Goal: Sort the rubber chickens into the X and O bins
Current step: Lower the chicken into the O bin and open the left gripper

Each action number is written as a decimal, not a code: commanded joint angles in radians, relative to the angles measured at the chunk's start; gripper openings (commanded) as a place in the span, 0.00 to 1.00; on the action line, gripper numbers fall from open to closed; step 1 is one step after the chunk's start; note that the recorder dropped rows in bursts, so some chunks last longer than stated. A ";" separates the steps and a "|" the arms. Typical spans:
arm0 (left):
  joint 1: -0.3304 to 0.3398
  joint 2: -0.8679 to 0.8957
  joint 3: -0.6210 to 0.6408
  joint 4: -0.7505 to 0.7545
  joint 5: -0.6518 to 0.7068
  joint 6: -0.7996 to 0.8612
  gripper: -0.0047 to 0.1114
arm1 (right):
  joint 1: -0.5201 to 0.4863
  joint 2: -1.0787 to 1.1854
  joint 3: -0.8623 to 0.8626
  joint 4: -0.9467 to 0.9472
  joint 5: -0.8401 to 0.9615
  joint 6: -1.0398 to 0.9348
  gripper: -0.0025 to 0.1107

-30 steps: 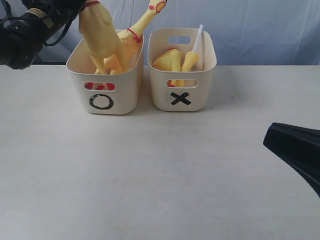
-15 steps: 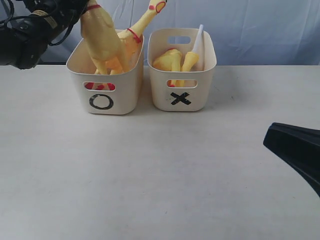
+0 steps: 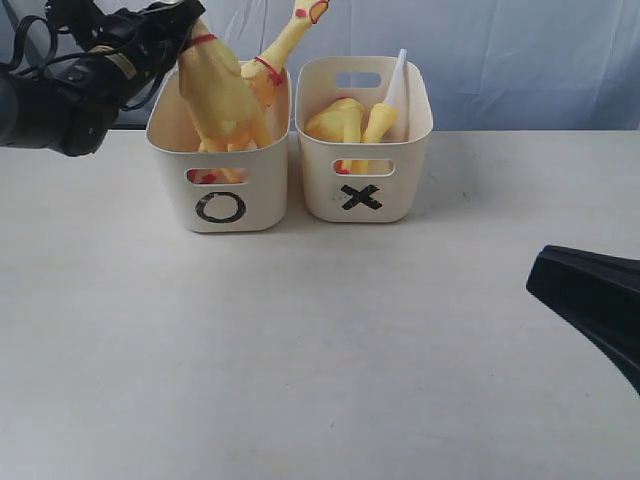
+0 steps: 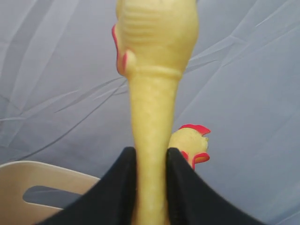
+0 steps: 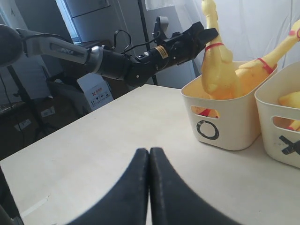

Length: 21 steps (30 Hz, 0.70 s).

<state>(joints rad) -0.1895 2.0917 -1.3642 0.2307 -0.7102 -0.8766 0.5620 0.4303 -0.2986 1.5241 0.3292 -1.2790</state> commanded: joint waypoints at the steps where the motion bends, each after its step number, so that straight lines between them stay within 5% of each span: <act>1: -0.012 -0.001 -0.011 -0.012 -0.007 -0.013 0.04 | -0.004 -0.007 0.006 0.002 0.000 -0.003 0.02; 8: -0.012 -0.001 -0.011 -0.006 0.072 -0.013 0.09 | -0.004 -0.007 0.006 0.002 0.000 -0.003 0.02; 21: -0.012 -0.001 -0.011 0.014 0.082 -0.013 0.53 | -0.004 -0.007 0.006 0.002 0.000 -0.003 0.02</act>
<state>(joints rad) -0.1901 2.0974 -1.3675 0.2398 -0.6182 -0.8850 0.5620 0.4303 -0.2986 1.5241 0.3292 -1.2790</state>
